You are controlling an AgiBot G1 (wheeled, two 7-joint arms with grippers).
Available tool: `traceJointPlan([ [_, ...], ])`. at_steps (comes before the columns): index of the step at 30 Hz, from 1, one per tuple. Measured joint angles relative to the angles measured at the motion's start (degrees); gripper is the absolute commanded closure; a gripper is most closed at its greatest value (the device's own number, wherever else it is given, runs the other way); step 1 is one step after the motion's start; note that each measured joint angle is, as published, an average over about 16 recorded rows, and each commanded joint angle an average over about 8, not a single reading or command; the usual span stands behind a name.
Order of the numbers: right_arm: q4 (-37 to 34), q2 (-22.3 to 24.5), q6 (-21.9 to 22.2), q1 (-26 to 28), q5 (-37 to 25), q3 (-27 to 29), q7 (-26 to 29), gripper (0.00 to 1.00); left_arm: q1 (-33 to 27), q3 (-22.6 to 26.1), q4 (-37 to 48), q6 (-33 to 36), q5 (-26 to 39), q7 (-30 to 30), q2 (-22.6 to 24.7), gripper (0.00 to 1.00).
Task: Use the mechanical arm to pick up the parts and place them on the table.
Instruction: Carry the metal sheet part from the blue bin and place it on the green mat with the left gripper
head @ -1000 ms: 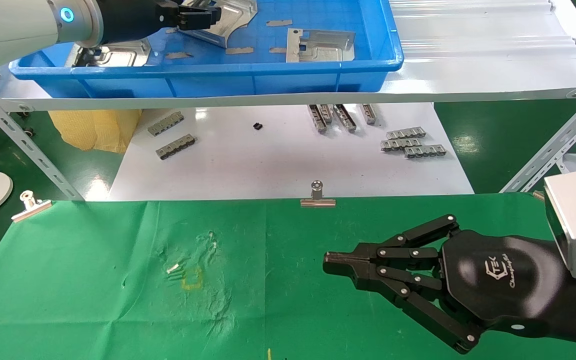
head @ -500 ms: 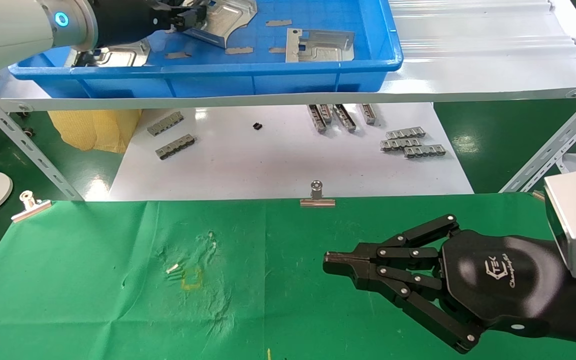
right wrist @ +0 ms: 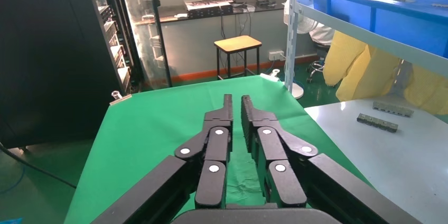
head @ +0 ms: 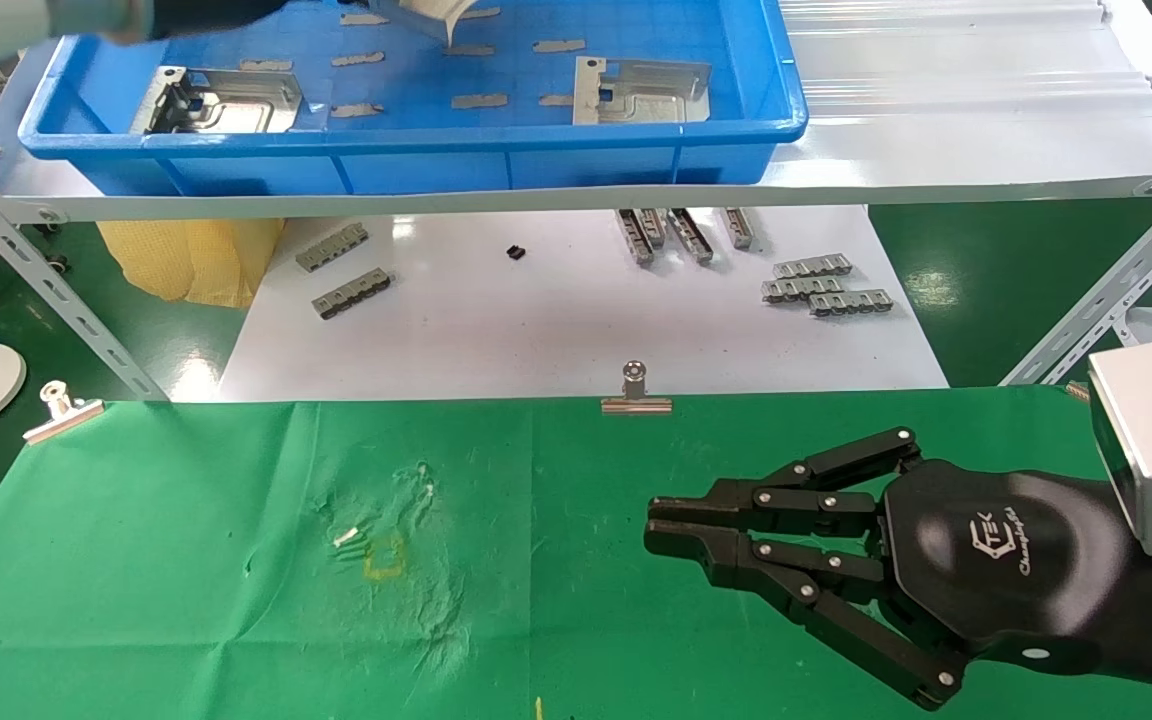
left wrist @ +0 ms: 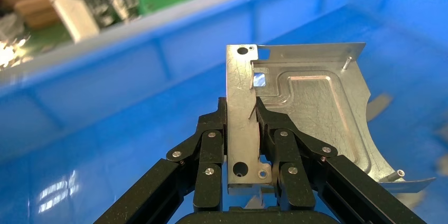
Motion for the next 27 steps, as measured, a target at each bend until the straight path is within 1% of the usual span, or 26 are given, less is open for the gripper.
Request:
traceJointPlan([
  [4, 0.0, 0.0, 0.0, 0.0, 0.0, 0.0, 0.0, 0.0, -0.22, -0.79, -1.56, 8.62, -1.47, 2.69, -2.47, 1.0],
  [8, 0.0, 0.0, 0.0, 0.0, 0.0, 0.0, 0.0, 0.0, 0.11, -1.67, -3.19, 19.27, -3.24, 6.02, -5.23, 1.0],
  [12, 0.0, 0.0, 0.0, 0.0, 0.0, -0.01, 0.0, 0.0, 1.14, -2.28, -5.03, 29.45, -5.0, 9.69, -7.91, 1.0],
  [15, 0.0, 0.0, 0.0, 0.0, 0.01, -0.01, 0.0, 0.0, 2.56, -2.26, -7.1, 35.14, -6.38, 12.19, -9.87, 1.0],
  [21, 0.0, 0.0, 0.0, 0.0, 0.01, -0.01, -0.01, 0.0, 7.15, -0.52, -13.59, 41.23, -9.78, 15.59, -14.2, 1.0],
  [27, 0.0, 0.01, 0.01, 0.0, 0.01, -0.01, -0.01, 0.0, 13.34, 4.34, -22.26, 41.87, -12.53, 17.61, -19.17, 1.0],
])
